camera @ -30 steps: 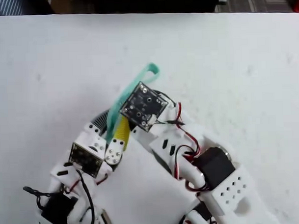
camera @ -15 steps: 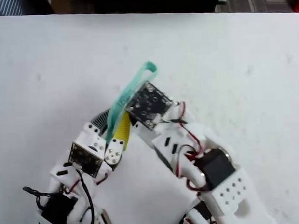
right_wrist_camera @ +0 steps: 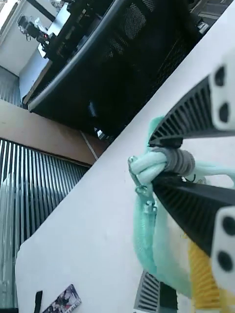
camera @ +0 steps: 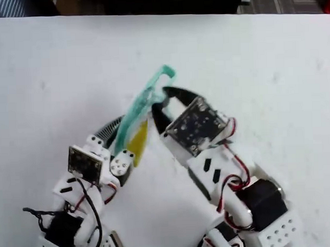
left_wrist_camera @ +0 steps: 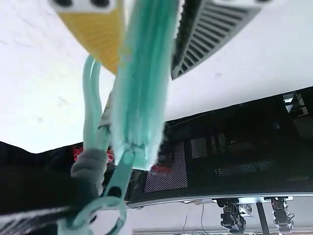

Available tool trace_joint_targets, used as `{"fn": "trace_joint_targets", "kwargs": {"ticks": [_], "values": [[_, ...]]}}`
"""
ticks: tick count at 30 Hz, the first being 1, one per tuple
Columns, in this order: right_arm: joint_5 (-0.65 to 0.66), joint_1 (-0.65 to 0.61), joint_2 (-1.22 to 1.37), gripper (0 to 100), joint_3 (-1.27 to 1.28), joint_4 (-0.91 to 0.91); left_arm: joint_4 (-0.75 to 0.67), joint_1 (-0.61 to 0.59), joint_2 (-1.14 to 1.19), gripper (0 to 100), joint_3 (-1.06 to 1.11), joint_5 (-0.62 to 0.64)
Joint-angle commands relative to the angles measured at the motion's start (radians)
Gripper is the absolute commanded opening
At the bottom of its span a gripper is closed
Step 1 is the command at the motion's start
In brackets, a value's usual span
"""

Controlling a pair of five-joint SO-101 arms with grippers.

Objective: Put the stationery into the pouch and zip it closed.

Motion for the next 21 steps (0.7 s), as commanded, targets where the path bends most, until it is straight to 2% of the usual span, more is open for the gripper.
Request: {"fn": "trace_joint_targets", "kwargs": {"ticks": [1, 10, 14, 17, 21], "values": [[-0.003, 0.065, 0.044, 1.9, -0.075, 0.002, -0.006, -0.004, -0.002, 2, -0.074, 0.005], [-0.003, 0.071, 0.145, 1.9, -0.081, -0.038, 0.002, -0.004, -0.002, 2, -0.071, 0.005], [-0.003, 0.071, 0.154, 1.9, -0.081, -0.108, 0.026, 0.056, -0.002, 2, -0.066, -0.008], [-0.003, 0.051, 0.166, 1.9, -0.084, -0.160, 0.063, 0.125, -0.002, 2, -0.066, -0.075], [-0.003, 0.071, 0.229, 1.9, -0.120, -0.156, 0.080, 0.131, -0.002, 2, -0.066, -0.098]]}}
